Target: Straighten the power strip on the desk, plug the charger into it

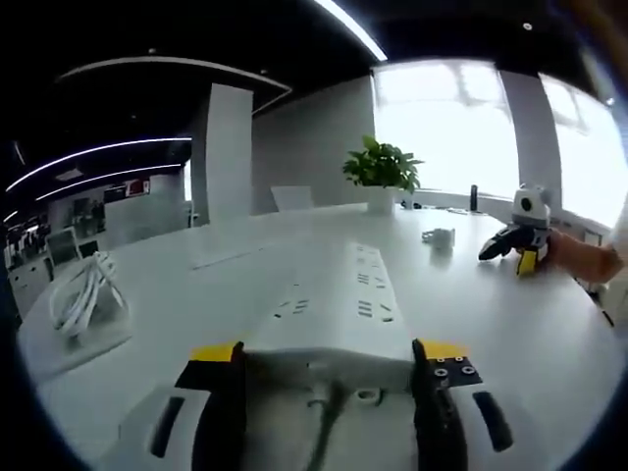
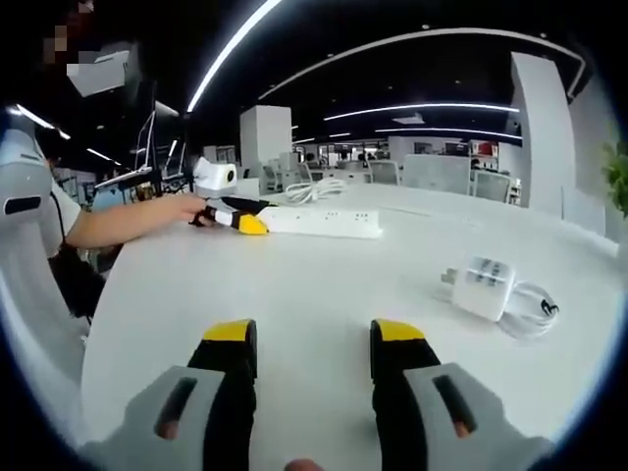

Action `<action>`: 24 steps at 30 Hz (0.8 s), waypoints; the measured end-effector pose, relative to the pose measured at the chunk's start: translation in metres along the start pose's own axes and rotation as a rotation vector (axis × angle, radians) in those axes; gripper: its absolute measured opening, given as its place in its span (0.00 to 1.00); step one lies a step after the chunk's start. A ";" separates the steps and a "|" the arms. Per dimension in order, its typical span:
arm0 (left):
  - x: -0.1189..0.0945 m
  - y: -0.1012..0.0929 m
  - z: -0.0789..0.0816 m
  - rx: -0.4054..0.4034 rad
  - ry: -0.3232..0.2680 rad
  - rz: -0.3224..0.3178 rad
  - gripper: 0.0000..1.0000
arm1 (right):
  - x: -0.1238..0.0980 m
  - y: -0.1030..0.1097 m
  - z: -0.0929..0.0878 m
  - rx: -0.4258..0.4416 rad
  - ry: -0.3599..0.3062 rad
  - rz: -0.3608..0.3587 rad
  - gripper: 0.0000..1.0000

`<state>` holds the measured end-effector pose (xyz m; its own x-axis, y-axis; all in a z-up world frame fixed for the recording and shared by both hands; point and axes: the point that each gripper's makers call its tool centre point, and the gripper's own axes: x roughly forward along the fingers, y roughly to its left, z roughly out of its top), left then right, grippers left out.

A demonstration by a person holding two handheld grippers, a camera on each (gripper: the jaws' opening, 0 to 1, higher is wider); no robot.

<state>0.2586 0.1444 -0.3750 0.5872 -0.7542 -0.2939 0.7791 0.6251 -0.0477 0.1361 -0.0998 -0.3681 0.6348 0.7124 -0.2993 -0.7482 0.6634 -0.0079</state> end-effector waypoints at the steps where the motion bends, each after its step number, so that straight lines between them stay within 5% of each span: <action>1: 0.000 0.000 0.000 -0.001 -0.001 -0.002 0.70 | 0.000 0.000 0.000 -0.001 0.002 0.000 0.46; 24: -0.001 -0.002 0.000 0.001 -0.004 -0.016 0.70 | 0.002 -0.005 0.000 -0.007 0.004 -0.026 0.46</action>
<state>0.2565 0.1439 -0.3750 0.5757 -0.7648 -0.2892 0.7884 0.6130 -0.0517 0.1414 -0.1020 -0.3691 0.6531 0.6942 -0.3026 -0.7330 0.6799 -0.0224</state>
